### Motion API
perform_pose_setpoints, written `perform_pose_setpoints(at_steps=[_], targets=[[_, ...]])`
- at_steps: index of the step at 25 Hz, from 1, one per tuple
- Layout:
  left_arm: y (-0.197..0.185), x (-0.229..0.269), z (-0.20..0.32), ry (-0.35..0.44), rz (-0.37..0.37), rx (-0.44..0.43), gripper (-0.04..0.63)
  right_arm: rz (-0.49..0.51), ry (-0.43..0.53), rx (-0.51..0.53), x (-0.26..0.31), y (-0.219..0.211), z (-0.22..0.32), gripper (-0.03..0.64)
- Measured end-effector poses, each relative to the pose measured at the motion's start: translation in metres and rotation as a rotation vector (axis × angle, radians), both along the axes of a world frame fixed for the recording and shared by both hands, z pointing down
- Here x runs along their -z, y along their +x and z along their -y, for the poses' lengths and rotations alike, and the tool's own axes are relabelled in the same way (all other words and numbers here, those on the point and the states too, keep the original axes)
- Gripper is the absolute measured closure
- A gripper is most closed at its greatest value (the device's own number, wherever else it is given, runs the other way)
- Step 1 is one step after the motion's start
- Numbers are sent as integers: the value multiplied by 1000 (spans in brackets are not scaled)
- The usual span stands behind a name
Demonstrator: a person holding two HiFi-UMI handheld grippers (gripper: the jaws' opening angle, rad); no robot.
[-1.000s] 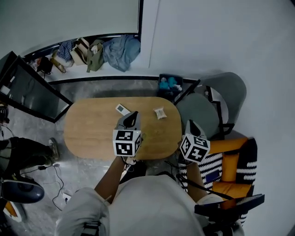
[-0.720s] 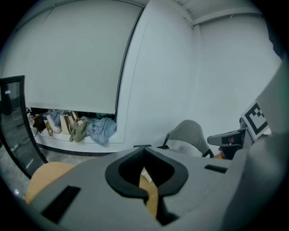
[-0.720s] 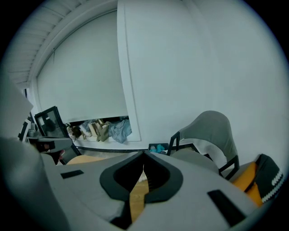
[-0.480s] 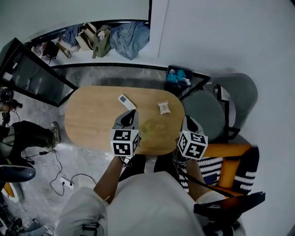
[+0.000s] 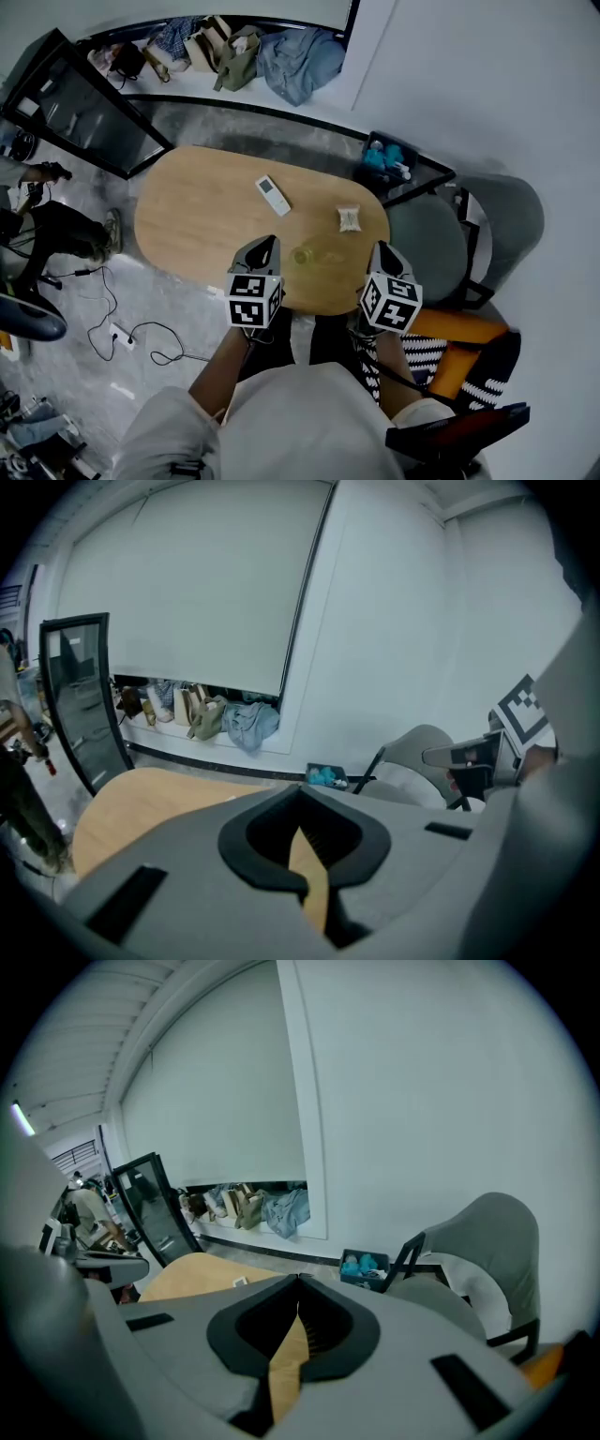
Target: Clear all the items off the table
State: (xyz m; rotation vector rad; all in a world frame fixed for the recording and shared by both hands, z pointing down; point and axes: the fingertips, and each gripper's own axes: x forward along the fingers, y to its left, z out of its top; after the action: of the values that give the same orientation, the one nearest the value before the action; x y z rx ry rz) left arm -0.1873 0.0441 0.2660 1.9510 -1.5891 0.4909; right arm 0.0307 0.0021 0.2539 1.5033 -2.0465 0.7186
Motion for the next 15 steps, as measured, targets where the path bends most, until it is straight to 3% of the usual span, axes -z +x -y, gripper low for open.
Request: perform_pose_setpoints(at_steps=[10,15], targets=[[-28,-130,-37,-165,-10,90,592,-3,-146,151,-133,-56,-15,593],[-19,-180,-44,-205,-52,116,592,3,-204,175,-184,-60,-23,593]])
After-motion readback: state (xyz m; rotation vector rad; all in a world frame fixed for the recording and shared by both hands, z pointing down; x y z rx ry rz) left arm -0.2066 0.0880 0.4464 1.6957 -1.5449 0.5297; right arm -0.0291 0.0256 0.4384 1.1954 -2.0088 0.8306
